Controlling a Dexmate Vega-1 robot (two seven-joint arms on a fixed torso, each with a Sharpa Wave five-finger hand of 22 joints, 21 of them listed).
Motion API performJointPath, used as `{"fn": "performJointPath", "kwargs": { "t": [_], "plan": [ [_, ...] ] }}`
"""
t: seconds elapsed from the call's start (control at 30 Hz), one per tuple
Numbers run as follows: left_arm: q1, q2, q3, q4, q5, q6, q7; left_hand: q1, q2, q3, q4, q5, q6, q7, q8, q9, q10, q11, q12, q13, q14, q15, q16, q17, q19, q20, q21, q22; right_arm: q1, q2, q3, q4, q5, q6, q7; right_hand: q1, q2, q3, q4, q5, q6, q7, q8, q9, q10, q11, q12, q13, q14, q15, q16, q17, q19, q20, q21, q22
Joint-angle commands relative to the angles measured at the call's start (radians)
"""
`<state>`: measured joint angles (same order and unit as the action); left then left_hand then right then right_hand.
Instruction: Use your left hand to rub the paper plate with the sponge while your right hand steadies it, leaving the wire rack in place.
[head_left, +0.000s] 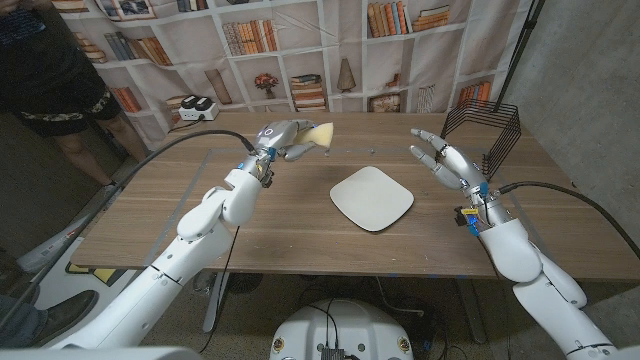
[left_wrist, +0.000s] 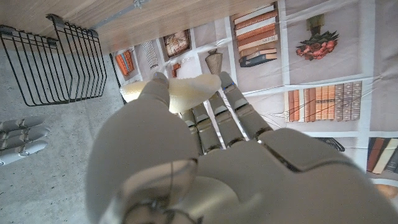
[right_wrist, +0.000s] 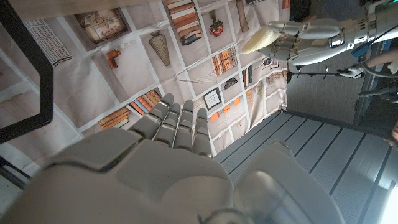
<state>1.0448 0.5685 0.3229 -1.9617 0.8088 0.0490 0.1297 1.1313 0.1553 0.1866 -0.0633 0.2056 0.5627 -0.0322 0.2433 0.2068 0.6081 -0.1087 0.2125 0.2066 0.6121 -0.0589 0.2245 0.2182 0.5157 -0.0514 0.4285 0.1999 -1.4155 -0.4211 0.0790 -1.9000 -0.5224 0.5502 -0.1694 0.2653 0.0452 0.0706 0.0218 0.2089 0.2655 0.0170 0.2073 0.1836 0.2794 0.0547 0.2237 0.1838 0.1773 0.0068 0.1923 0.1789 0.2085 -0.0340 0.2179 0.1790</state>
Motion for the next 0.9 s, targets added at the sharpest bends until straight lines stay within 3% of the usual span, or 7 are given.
{"fn": "performJointPath", "kwargs": {
  "t": [0.03,0.3,0.37,0.47,0.77,0.9],
  "plan": [
    [-0.034,0.01,0.023,0.014,-0.01,-0.028,-0.044,0.001,0.001,0.005,0.002,-0.003,0.003,0.001,-0.006,0.004,0.0,0.0,-0.004,0.005,0.001,-0.081,-0.002,0.003,0.0,-0.003,-0.003,0.0,-0.023,-0.116,-0.06,-0.059,-0.115,-0.109,-0.06,0.013,-0.001,0.002,-0.005,0.007,0.013,-0.006,0.007,0.005,0.003,-0.011,0.003,0.003,-0.001,-0.008,-0.002,0.004,0.005,-0.031,-0.004,0.005],
    [-0.039,0.016,0.031,0.01,-0.012,-0.043,-0.055,0.001,0.001,0.006,0.003,-0.003,0.004,0.001,-0.006,0.004,-0.001,0.0,-0.005,0.005,0.002,-0.081,-0.002,0.003,0.0,-0.002,-0.002,0.0,-0.026,-0.175,-0.096,-0.079,-0.127,-0.177,-0.055,0.014,0.002,0.001,-0.007,0.009,0.037,-0.021,0.012,0.005,0.014,-0.038,0.005,0.003,0.005,-0.016,-0.002,0.004,0.007,-0.031,-0.006,0.005],
    [-0.037,0.019,0.032,0.007,-0.01,-0.047,-0.057,0.0,0.001,0.006,0.003,-0.003,0.004,0.001,-0.007,0.003,-0.001,0.0,-0.005,0.005,0.002,-0.081,-0.002,0.003,-0.001,-0.003,-0.002,0.0,-0.026,-0.184,-0.104,-0.081,-0.129,-0.192,-0.057,0.014,0.004,0.0,-0.009,0.011,0.052,-0.047,0.011,0.005,0.029,-0.088,0.008,0.002,0.013,-0.02,-0.001,0.004,0.008,-0.033,-0.008,0.005],
    [-0.035,0.022,0.031,0.002,-0.008,-0.046,-0.061,0.0,0.001,0.006,0.003,-0.003,0.005,0.001,-0.007,0.003,-0.001,-0.001,-0.005,0.005,0.002,-0.08,-0.002,0.003,-0.001,-0.002,-0.002,0.0,-0.025,-0.196,-0.115,-0.079,-0.131,-0.209,-0.066,0.016,0.005,-0.001,-0.011,0.013,0.081,-0.072,0.018,0.005,0.041,-0.106,0.011,0.001,0.024,-0.029,0.001,0.003,0.005,-0.036,-0.011,0.005],
    [-0.025,0.021,0.028,0.0,-0.011,-0.048,-0.059,-0.001,0.0,0.007,0.004,-0.003,0.005,-0.001,-0.007,0.003,-0.001,0.0,-0.005,0.005,0.002,-0.081,-0.003,0.002,-0.002,-0.002,-0.002,0.0,-0.011,-0.234,-0.152,-0.074,-0.136,-0.26,-0.054,0.018,0.007,-0.001,-0.013,0.015,0.081,-0.072,0.012,0.004,0.055,-0.104,0.013,0.0,0.015,-0.031,-0.005,0.003,-0.011,-0.041,-0.018,0.005],
    [-0.023,0.019,0.03,0.003,-0.014,-0.048,-0.06,-0.002,0.0,0.007,0.004,-0.003,0.005,-0.001,-0.008,0.003,-0.001,0.0,-0.005,0.005,0.003,-0.08,-0.002,0.002,-0.002,-0.001,-0.002,0.0,0.003,-0.247,-0.174,-0.058,-0.133,-0.275,-0.042,0.017,0.007,-0.003,-0.014,0.015,0.067,-0.054,0.003,0.004,0.06,-0.092,0.013,0.0,0.014,-0.032,-0.006,0.003,-0.012,-0.042,-0.018,0.005]
  ]
}}
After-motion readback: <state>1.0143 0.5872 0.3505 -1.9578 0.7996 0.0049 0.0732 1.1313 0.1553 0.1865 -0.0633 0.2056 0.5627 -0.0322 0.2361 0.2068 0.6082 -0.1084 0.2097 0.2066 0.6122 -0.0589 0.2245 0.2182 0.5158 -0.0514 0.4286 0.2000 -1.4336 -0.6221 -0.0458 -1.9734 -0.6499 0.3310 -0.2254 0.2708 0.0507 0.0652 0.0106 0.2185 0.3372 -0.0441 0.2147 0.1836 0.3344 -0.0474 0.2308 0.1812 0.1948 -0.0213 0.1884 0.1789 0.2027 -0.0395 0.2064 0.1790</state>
